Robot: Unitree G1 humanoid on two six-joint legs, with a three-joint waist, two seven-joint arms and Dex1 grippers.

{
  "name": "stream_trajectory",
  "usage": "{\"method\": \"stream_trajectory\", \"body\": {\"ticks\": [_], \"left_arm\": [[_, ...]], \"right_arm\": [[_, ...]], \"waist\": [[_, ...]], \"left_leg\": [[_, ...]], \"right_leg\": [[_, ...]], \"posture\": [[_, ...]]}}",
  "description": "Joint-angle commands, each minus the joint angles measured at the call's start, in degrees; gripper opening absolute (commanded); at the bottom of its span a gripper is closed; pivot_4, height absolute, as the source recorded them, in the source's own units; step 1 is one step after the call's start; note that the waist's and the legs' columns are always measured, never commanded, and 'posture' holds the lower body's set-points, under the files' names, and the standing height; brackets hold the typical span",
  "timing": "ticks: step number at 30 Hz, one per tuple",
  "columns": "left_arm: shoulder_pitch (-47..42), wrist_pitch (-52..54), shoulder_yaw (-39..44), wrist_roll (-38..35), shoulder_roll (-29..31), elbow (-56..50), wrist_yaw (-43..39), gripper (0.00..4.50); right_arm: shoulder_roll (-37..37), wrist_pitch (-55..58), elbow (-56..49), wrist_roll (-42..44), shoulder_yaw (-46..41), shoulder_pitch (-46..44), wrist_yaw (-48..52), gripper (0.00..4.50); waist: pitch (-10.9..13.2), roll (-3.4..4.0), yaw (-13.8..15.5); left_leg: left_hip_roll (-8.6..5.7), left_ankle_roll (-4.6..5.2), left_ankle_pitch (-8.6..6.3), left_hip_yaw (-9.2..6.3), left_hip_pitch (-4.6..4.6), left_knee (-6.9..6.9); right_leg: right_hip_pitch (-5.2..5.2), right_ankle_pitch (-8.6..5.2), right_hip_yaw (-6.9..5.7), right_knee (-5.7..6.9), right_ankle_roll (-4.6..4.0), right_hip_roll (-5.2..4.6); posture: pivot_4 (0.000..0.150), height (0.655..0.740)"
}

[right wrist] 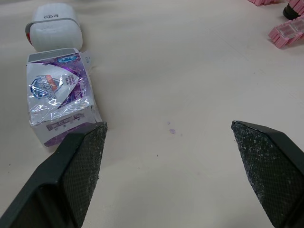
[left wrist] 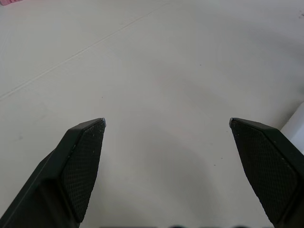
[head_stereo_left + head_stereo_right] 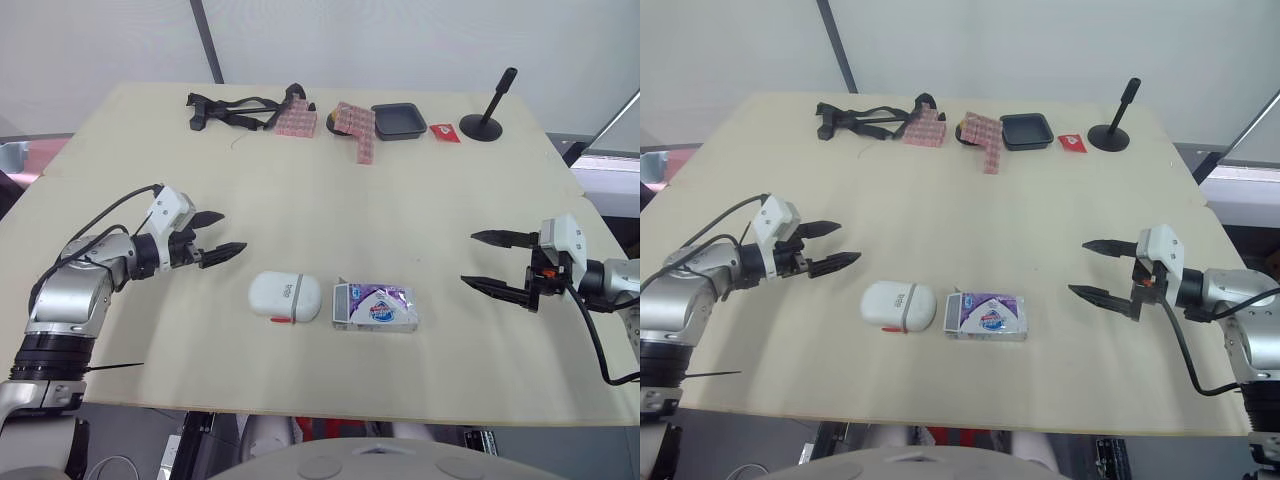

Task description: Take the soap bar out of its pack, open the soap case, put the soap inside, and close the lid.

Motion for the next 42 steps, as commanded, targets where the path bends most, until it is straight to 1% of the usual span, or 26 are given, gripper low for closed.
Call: {"method": "stream_trajectory", "body": {"ticks": [1,4,15,20,22,25,28,31,34,37,42], "left_arm": [[-1.4,-1.1,1.4,0.1,0.6,0.4,-0.6,4.45],[-2.0,-1.9,1.4,-0.6,0.4,1.2,-2.1,4.45],[-2.4,-1.8,1.6,-0.8,0.6,1.6,-4.3,4.45],[-4.2,-0.5,2.4,-1.9,0.5,2.7,-4.6,4.45],[-5.0,-0.3,2.7,-3.2,0.6,2.2,-6.2,4.45],[-4.6,2.0,1.9,-7.4,2.0,-3.3,-12.8,4.45],[-2.8,1.5,1.2,-8.6,3.4,-7.0,-17.7,4.45],[1.4,-0.3,0.9,-9.6,5.4,-11.4,-23.0,4.45],[5.1,-3.6,1.2,-9.2,6.6,-13.4,-26.4,4.45],[6.9,-8.0,1.3,-7.6,6.8,-12.1,-28.6,4.45],[6.8,-11.7,1.5,-6.7,6.9,-9.5,-30.1,4.45]], "right_arm": [[-1.1,-1.2,-0.3,0.4,-1.2,0.3,1.8,4.5],[-2.2,-1.6,-0.6,-0.2,-0.7,1.7,3.8,4.5],[-2.9,-1.8,0.2,-0.5,-0.8,1.6,5.3,4.5],[-4.2,-1.4,0.4,-1.0,0.3,-0.3,7.0,4.5],[-5.1,0.4,-1.5,-0.2,1.1,-2.5,7.8,4.5],[-6.9,8.4,-8.3,2.9,3.9,-6.7,8.1,4.5],[-8.4,13.3,-13.8,3.6,6.7,-7.6,8.2,4.5],[-9.7,14.4,-19.1,0.2,11.2,-7.0,7.4,4.5],[-8.8,15.0,-21.6,-4.4,15.6,-7.7,3.2,4.5],[-7.3,15.4,-22.5,-6.8,18.4,-8.3,0.3,4.5],[-5.5,15.9,-23.1,-8.3,20.2,-8.4,-2.4,4.5]], "waist": [[0.0,0.0,0.1],[0.0,0.0,0.4],[0.0,0.0,0.4],[0.0,0.0,0.4],[0.0,0.0,0.3],[0.0,0.02,0.1],[0.0,0.02,0.6],[0.0,0.02,1.1],[0.0,0.02,1.3],[0.0,0.01,1.3],[0.0,0.02,0.8]], "left_leg": [[0.0,0.0,0.0,0.0,0.0,0.0],[0.0,0.0,0.0,0.0,0.0,0.0],[0.0,0.0,0.0,0.0,0.0,0.0],[0.0,0.0,0.0,0.0,0.0,0.0],[0.0,0.0,0.0,0.0,0.0,0.0],[0.0,0.0,0.0,0.0,0.02,0.0],[0.07,-0.01,0.01,0.0,0.03,-0.01],[0.09,-0.01,0.0,0.0,0.0,-0.02],[0.08,-0.02,0.0,0.01,-0.01,-0.02],[0.08,-0.08,0.04,0.01,-0.01,-0.02],[0.07,-0.13,0.06,0.02,0.0,-0.03]], "right_leg": [[0.0,0.0,0.0,0.0,0.0,0.0],[0.0,0.0,-0.01,-0.01,0.0,0.0],[0.01,0.0,-0.02,0.0,0.0,-0.01],[0.01,0.0,-0.03,0.01,0.0,-0.02],[0.01,0.0,-0.03,0.02,0.0,-0.02],[-0.01,0.0,0.01,0.04,0.0,0.01],[-0.02,0.0,-0.03,0.05,0.0,0.08],[-0.05,0.0,-0.09,0.01,0.0,0.08],[-0.14,0.0,-0.11,0.0,0.0,0.04],[-0.28,0.0,-0.15,0.1,0.01,-0.01],[-0.29,0.0,-0.16,0.12,0.0,-0.05]], "posture": [[0.15,0.74],[0.15,0.74],[0.15,0.74],[0.15,0.74],[0.15,0.74],[0.15,0.74],[0.15,0.74],[0.15,0.74],[0.15,0.74],[0.15,0.74],[0.15,0.74]]}}
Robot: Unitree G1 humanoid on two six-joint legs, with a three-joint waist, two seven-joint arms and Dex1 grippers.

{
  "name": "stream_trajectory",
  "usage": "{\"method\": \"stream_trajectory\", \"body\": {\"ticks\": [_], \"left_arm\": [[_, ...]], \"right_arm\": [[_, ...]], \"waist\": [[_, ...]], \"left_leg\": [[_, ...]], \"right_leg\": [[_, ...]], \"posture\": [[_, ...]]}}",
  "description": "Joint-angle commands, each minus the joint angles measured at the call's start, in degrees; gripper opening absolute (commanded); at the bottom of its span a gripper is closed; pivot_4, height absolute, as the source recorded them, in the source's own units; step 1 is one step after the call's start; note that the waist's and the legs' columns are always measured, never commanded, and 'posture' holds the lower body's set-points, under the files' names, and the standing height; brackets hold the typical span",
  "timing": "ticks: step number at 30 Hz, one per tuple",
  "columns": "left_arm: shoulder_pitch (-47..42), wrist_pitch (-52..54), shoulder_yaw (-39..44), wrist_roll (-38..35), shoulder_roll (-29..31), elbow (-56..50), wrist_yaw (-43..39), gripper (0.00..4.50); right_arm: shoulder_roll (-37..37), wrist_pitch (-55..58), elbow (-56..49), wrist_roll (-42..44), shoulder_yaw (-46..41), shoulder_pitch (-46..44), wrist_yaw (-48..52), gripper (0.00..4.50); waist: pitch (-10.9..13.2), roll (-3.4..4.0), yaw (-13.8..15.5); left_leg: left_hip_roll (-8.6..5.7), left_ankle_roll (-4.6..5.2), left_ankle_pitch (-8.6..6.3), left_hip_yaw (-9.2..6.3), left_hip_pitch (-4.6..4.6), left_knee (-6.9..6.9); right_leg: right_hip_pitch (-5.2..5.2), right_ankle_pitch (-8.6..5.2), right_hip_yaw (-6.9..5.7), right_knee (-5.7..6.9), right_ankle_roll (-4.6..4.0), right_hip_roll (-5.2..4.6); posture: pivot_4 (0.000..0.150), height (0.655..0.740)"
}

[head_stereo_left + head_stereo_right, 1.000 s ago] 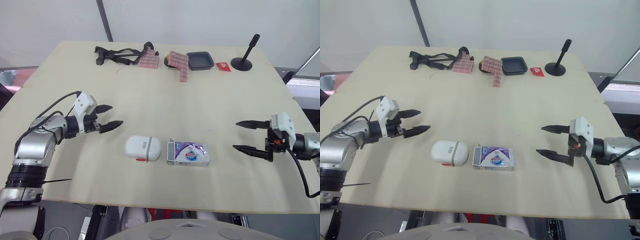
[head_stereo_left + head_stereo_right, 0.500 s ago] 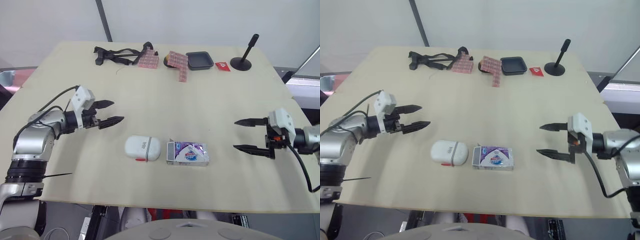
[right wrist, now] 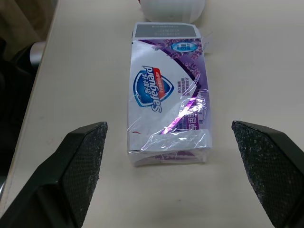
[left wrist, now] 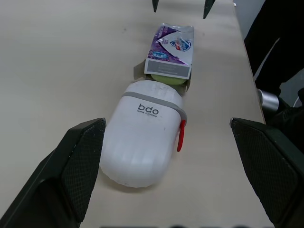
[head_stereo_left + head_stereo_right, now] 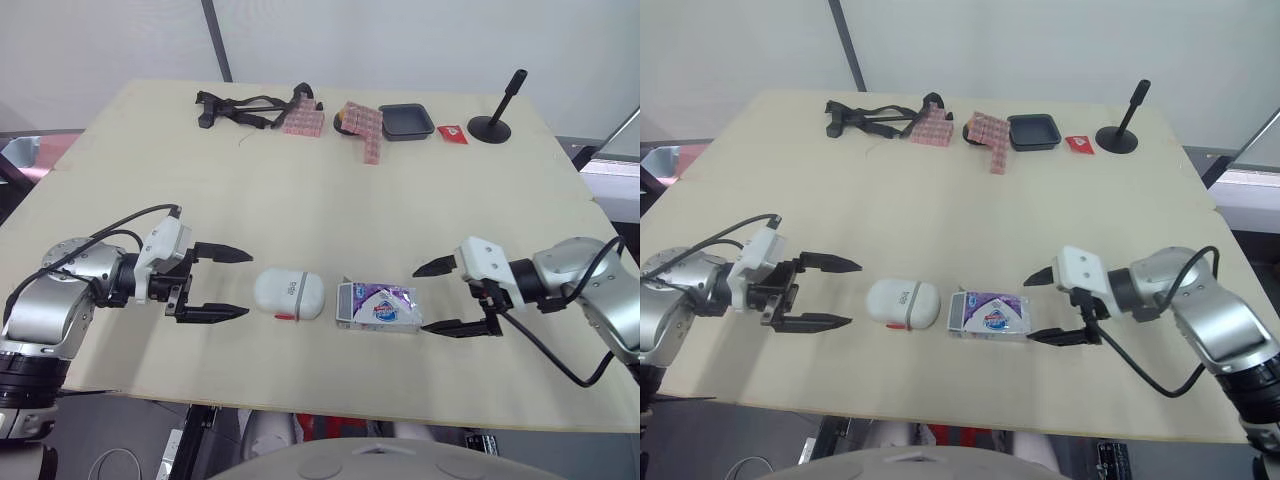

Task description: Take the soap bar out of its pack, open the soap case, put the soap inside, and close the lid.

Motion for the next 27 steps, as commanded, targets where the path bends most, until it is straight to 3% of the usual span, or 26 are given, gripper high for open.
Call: {"method": "stream_trajectory", "body": {"ticks": [1,18,27], "left_arm": [[-0.5,-3.6,0.7,0.7,1.1,1.5,-1.8,4.45],[-0.5,-6.5,-0.2,0.5,-0.9,2.1,-0.5,4.45],[0.9,-5.9,-0.5,0.3,-1.1,0.4,0.8,4.45]], "right_arm": [[0.3,-0.4,-1.6,-0.9,0.0,-0.7,-1.4,4.5],[3.3,-6.1,2.0,-6.1,4.1,0.7,-2.7,4.5],[3.3,-7.0,1.8,-4.7,3.3,1.7,-2.5,4.5]], "waist": [[0.0,0.0,-0.3],[0.0,0.0,-0.7],[0.0,0.0,-0.8]], "left_leg": [[0.0,0.0,0.0,0.0,0.0,0.0],[0.0,0.0,0.0,0.01,0.01,-0.03],[0.0,0.0,0.0,0.02,-0.02,-0.03]], "right_leg": [[0.0,0.0,0.0,0.06,0.0,0.01],[0.0,0.0,-0.06,0.05,0.0,0.02],[0.04,0.0,-0.05,0.05,0.0,0.0]], "posture": [[0.15,0.74],[0.15,0.74],[0.15,0.74]]}}
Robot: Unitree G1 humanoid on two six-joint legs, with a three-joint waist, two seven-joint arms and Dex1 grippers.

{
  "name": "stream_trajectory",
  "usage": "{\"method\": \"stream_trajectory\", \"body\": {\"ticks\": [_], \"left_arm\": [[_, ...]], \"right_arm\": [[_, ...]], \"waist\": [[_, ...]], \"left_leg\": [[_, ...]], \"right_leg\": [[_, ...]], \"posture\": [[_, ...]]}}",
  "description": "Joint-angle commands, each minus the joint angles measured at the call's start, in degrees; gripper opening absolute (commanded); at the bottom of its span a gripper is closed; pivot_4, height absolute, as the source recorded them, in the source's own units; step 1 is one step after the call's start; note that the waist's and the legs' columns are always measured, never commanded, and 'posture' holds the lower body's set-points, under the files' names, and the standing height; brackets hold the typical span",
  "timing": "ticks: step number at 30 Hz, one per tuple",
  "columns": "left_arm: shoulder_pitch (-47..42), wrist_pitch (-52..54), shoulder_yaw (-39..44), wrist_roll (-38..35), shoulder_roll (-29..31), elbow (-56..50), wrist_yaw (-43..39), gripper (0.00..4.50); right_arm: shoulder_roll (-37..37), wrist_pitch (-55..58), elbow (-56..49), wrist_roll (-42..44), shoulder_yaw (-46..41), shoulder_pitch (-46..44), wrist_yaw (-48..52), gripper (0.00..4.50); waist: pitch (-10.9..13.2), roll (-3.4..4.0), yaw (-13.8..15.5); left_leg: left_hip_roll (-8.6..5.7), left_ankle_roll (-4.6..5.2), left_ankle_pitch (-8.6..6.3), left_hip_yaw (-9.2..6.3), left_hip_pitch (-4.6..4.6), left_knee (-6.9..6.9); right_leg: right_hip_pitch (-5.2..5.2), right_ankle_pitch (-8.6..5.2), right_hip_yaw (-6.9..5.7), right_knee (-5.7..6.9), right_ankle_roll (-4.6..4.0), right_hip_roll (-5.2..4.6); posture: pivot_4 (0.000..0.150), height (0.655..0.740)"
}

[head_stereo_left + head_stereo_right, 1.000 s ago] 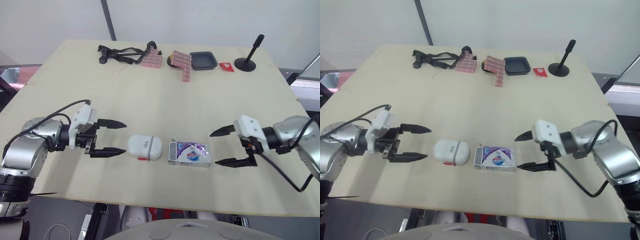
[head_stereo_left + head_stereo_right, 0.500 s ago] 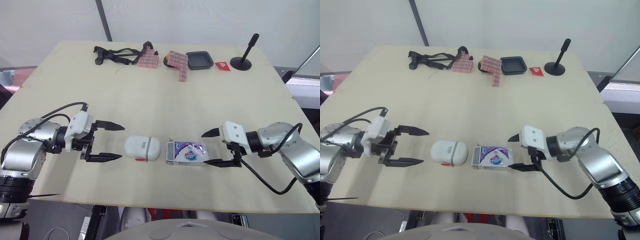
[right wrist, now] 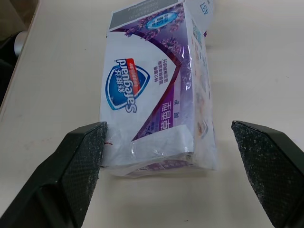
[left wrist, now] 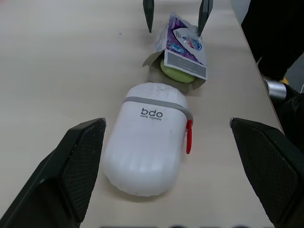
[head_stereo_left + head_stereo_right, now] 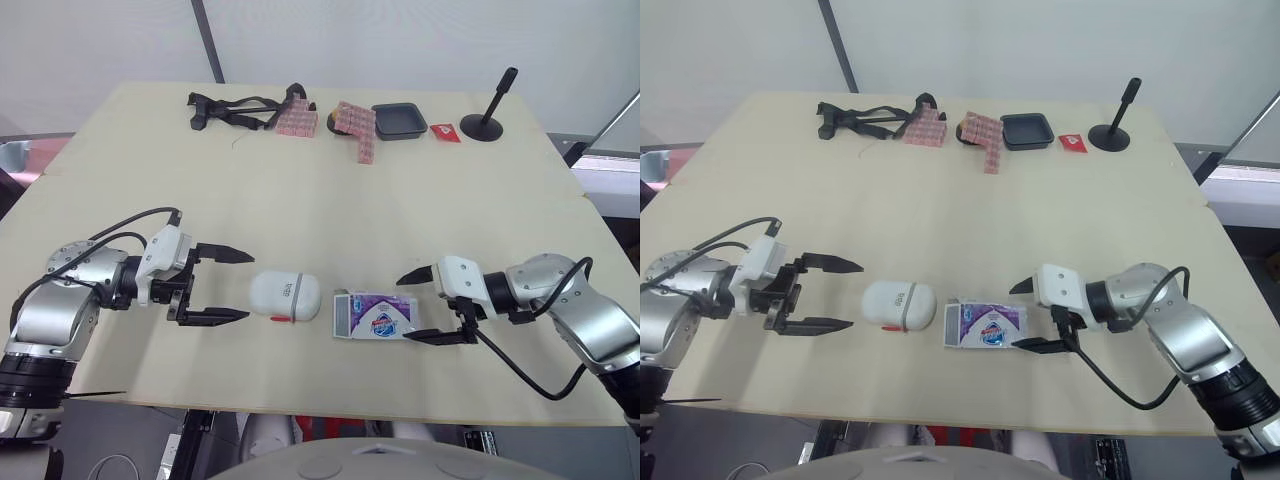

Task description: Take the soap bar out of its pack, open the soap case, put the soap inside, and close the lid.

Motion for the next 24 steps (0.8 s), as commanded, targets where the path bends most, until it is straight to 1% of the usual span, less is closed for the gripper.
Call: {"method": "stream_trajectory", "body": {"ticks": [1,6,10,24], "left_arm": [[0.7,0.2,0.5,-0.6,0.3,-1.4,0.5,4.45],[0.9,0.4,0.4,-0.7,0.4,-1.5,0.8,4.45],[0.7,0.8,0.4,-0.7,0.4,-1.5,1.1,4.45],[0.6,1.0,0.4,-0.8,0.3,-1.5,1.0,4.45]], "right_arm": [[-0.3,0.2,-0.9,0.5,-1.5,0.1,-0.3,4.5],[-0.8,0.8,-2.0,1.8,-2.9,-0.2,0.0,4.5],[-1.2,2.9,-4.2,4.8,-5.3,-0.2,0.3,4.5],[-1.7,3.1,-4.9,4.9,-5.5,0.4,0.6,4.5]], "waist": [[0.0,0.0,0.0],[0.0,0.0,0.0],[0.0,0.0,0.0],[0.0,0.0,0.0]], "left_leg": [[0.0,0.0,0.0,0.0,0.0,0.0],[0.0,0.0,0.0,0.0,0.02,0.0],[0.0,0.0,0.0,0.0,0.0,0.0],[0.0,0.0,0.0,0.0,0.02,0.0]], "right_leg": [[0.0,0.0,0.0,0.0,0.0,0.0],[0.0,0.0,-0.01,0.01,0.0,0.0],[-0.01,0.0,0.0,0.0,0.0,0.0],[-0.01,0.0,-0.01,0.0,0.0,0.0]], "posture": [[0.15,0.74],[0.15,0.74],[0.15,0.74],[0.15,0.74]]}}
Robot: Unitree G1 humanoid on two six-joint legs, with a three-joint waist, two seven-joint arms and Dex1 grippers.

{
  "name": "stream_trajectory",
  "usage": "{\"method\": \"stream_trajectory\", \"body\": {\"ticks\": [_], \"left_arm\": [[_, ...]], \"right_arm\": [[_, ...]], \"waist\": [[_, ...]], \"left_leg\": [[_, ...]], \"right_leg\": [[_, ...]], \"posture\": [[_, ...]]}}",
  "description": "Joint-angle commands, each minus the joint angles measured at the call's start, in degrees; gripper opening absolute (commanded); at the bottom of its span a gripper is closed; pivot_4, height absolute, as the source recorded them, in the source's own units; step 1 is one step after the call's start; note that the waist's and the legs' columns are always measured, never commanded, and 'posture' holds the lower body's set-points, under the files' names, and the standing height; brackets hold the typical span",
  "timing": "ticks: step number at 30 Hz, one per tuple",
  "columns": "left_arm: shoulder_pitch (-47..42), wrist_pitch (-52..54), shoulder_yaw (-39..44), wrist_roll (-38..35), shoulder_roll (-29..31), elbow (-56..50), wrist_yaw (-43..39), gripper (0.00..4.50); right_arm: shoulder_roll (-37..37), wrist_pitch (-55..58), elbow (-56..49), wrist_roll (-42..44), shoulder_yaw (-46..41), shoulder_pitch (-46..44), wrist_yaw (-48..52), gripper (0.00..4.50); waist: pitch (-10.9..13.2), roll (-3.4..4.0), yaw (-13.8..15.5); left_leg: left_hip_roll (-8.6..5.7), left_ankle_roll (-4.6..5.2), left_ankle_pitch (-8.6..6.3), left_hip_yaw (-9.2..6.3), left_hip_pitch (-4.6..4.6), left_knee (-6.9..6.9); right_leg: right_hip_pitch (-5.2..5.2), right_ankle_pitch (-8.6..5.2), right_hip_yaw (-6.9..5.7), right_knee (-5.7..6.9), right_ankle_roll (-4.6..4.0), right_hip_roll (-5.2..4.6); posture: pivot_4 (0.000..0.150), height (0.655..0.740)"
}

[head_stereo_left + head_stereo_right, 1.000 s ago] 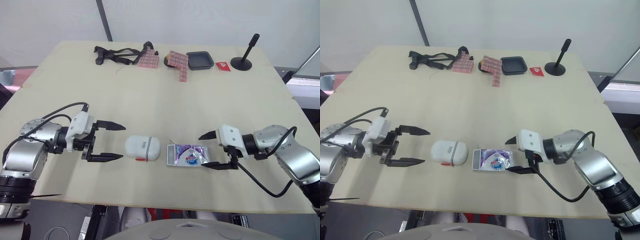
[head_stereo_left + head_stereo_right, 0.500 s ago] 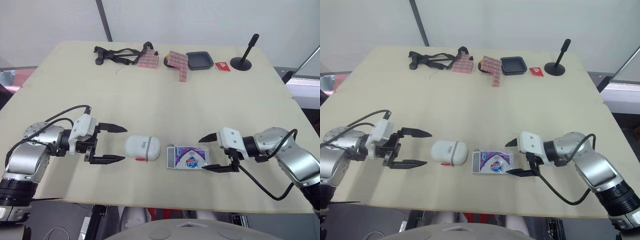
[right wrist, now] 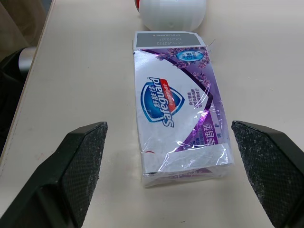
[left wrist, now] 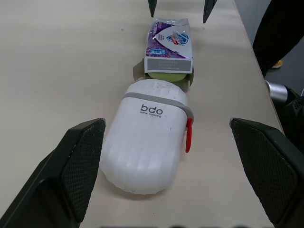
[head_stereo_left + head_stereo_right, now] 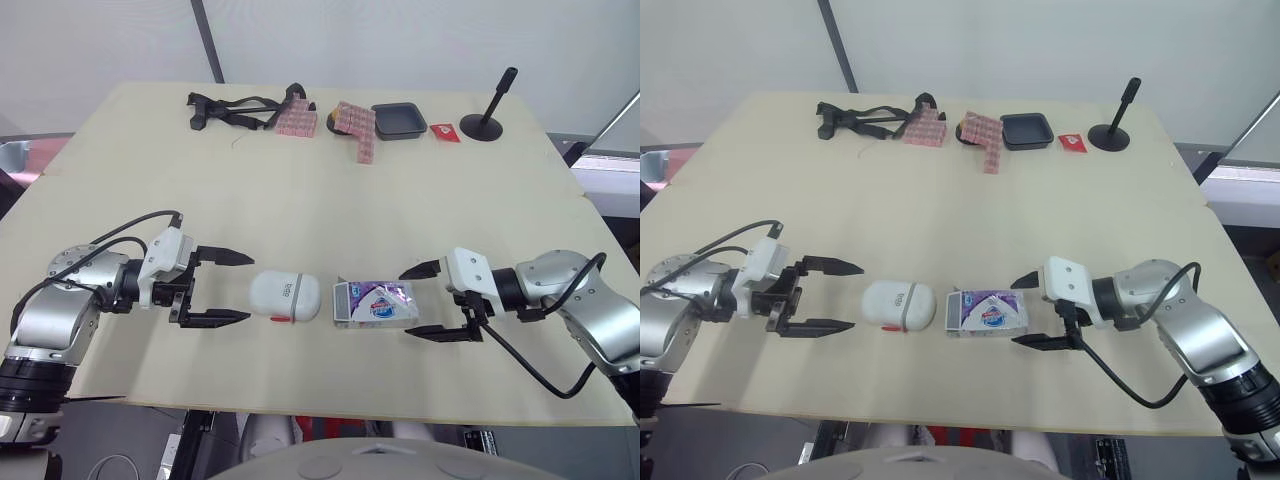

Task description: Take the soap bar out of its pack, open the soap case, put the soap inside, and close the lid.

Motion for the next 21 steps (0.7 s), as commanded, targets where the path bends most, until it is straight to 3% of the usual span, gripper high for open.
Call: {"method": "stream_trajectory", "body": {"ticks": [1,9,21], "left_arm": [[-0.2,-0.1,0.5,-0.8,0.3,-1.3,0.0,4.45],[0.1,0.2,0.1,-1.1,0.1,-2.7,0.4,4.45],[0.8,0.3,0.3,-1.3,0.1,-3.5,0.7,4.45]], "right_arm": [[-0.7,0.0,-1.3,1.2,-1.9,-0.1,0.3,4.5],[3.6,-9.8,8.5,-4.1,1.0,-0.5,-0.6,4.5],[5.4,-11.2,10.4,-5.1,2.9,-1.6,0.6,4.5]], "waist": [[0.0,0.0,0.0],[0.0,0.0,-0.1],[0.0,-0.01,-1.0]], "left_leg": [[0.0,0.0,0.0,0.0,0.0,0.0],[-0.01,0.0,0.0,0.0,-0.01,0.0],[0.0,0.0,0.0,0.0,-0.04,-0.02]], "right_leg": [[0.0,0.0,0.0,0.0,0.0,0.0],[-0.03,0.0,-0.04,0.01,-0.01,-0.04],[0.0,0.0,-0.04,0.01,-0.01,-0.02]], "posture": [[0.15,0.74],[0.15,0.74],[0.15,0.74]]}}
